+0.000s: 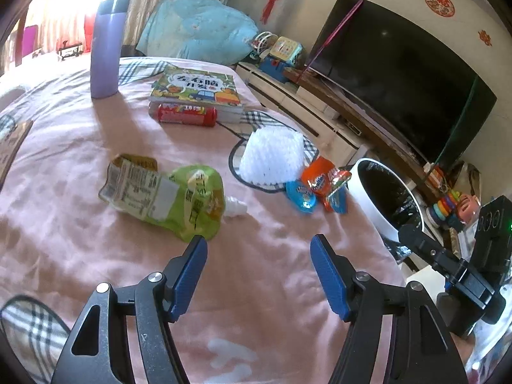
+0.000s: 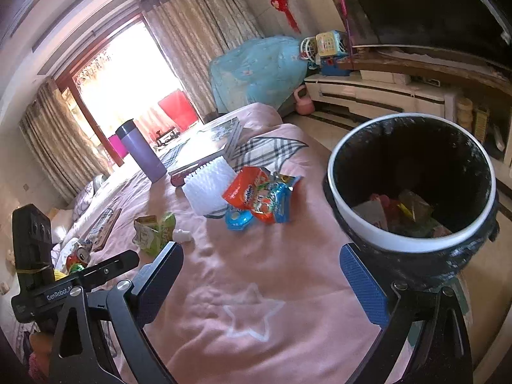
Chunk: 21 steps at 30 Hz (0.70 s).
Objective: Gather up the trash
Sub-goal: 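Grasp white mesh sponge with left tool while right tool grasps orange snack bag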
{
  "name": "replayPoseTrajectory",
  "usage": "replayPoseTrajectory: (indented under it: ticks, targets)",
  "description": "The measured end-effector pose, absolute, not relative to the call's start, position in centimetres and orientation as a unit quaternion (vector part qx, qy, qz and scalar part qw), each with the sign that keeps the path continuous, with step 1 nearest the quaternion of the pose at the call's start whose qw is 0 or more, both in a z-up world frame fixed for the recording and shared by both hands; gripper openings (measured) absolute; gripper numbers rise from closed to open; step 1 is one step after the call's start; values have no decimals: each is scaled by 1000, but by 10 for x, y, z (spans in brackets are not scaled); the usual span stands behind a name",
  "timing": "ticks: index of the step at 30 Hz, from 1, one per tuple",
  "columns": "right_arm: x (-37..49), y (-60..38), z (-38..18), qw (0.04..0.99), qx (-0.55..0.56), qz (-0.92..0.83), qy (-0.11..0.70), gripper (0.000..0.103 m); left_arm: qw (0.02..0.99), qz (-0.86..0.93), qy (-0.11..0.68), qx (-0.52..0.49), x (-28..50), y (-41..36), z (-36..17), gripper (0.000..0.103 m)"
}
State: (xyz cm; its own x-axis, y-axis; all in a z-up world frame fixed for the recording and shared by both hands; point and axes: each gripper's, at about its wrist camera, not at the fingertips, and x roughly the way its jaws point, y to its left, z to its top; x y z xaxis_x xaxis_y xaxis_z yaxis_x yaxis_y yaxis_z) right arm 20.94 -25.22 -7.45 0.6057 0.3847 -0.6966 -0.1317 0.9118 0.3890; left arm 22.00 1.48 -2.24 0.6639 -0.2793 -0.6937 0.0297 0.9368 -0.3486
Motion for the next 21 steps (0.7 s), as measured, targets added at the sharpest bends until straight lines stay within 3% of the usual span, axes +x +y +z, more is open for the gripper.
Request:
replayPoseTrajectory:
  ticks: [7, 12, 21]
  targets:
    - [231, -242, -78, 882, 147, 146, 423, 96, 902, -91, 400, -134, 252, 14, -23, 66]
    - [251, -237, -85, 875, 149, 148, 436, 76, 903, -92, 401, -125, 282, 13, -26, 66]
    - [290, -235, -111, 859, 158, 147, 463, 52, 897, -111, 416, -101, 350, -7, -42, 65]
